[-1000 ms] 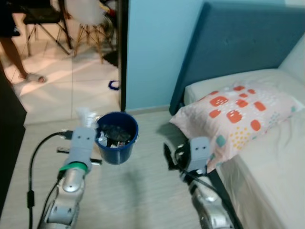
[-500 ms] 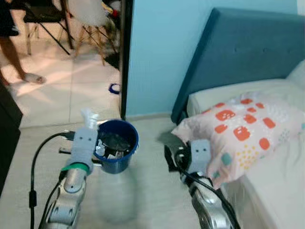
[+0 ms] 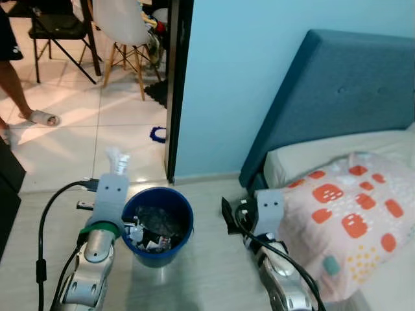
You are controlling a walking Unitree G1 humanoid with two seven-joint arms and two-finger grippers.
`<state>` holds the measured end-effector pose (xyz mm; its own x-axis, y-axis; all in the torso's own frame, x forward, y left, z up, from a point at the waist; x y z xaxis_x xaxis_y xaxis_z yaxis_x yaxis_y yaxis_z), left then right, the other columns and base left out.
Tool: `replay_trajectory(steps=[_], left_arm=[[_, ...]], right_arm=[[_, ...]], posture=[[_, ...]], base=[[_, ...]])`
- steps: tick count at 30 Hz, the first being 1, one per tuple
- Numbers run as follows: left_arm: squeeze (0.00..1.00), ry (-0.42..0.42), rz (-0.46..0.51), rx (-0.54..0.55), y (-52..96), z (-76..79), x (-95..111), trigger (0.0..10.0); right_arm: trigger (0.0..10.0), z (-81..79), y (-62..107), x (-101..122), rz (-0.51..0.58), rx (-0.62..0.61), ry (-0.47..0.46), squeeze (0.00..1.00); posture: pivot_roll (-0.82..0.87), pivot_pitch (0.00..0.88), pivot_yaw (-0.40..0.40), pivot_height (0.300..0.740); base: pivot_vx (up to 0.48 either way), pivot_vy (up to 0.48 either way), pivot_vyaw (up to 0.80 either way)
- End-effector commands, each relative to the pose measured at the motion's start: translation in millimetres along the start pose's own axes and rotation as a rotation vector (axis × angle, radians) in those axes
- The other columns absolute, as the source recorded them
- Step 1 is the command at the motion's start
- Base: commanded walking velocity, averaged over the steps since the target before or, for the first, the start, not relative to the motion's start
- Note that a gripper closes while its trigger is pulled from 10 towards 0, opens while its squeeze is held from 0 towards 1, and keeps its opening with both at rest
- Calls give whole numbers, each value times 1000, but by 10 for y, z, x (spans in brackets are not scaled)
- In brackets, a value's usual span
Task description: Clean up the room
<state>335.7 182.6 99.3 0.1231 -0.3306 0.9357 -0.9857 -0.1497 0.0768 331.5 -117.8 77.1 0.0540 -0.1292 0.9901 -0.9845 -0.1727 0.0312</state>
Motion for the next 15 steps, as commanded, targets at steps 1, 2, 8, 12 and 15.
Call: replay_trajectory(steps=[1,2,8,12,15], left_arm=[[0,2,-8,-19,17,71,-17,10000],[0,2,-8,-19,17,71,-17,10000],[0,-8,-15,-48,14,120,-38,10000],[0,-34,-47,-205,88,355,-155,10000],[0,-13,-77,-347,182,543,-278,10000]], right_arm=[[10000,88,41,-68,-24,-28,4,0],[10000,88,41,-68,-24,-28,4,0],[10000,117,48,-103,-36,-42,10,0],[10000,177,73,-182,-63,-77,15,0],[10000,221,88,-234,-81,-92,17,0]], posture=[[-6,59,-22,740],[-6,59,-22,740],[-5,63,-22,740],[-4,69,-23,740],[-3,76,-22,740]], base=[[480,0,0],[480,0,0],[425,0,0],[0,0,0],[0,0,0]])
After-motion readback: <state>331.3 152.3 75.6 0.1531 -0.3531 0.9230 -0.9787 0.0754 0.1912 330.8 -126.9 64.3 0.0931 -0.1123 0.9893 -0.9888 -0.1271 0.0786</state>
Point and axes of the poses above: a point about 5 cm out from each wrist's last joint towards the gripper, its own y axis pointing back from the gripper into the wrist, its own x axis along the axis of the wrist's last joint, z = x × y, the point moved 4 cm from there along -y, pointing out of the wrist towards the gripper, and after that the axes turned 5 degrees about -y, right-handed, at the moved point
